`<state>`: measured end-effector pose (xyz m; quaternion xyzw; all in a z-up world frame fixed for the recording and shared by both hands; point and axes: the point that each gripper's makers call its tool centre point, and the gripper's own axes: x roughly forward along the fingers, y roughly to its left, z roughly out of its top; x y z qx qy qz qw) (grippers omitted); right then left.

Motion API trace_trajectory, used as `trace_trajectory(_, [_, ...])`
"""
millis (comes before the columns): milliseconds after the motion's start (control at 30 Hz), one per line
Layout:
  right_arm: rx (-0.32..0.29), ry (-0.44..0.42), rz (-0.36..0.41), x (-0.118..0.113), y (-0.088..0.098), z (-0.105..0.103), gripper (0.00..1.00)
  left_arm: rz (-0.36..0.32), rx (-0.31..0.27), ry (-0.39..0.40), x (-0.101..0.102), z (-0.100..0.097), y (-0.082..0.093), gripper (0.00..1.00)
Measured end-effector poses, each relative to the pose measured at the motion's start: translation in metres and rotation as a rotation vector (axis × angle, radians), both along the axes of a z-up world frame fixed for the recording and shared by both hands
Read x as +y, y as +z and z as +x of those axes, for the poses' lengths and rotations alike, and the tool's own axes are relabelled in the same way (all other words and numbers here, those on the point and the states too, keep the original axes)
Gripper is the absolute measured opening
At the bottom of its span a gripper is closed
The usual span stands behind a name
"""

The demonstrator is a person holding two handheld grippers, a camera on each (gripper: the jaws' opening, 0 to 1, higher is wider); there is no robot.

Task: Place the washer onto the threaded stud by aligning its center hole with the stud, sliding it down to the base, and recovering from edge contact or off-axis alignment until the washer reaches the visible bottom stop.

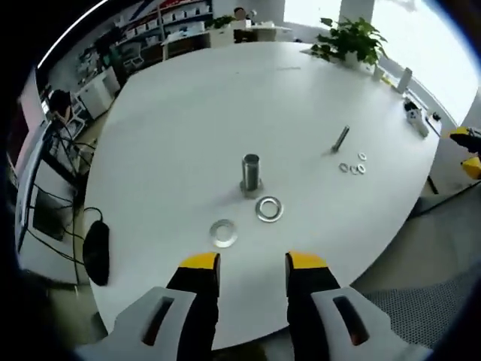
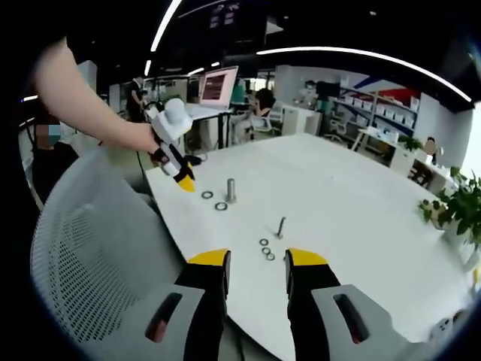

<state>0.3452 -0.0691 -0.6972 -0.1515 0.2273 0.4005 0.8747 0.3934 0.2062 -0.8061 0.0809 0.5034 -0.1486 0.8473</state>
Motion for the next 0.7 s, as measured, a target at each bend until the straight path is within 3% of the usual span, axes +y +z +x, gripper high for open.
trace_trajectory(300, [0.000, 0.002, 0.002, 0.000, 0.000, -0.001, 0.31, 0.024, 0.045, 0.016, 0.008, 0.015, -0.016, 0.33])
trace_trajectory(700, [0.004, -0.005, 0.001, -0.002, -0.001, -0.001, 0.31, 0.079, 0.138, -0.021, 0.013, 0.026, -0.038, 0.33])
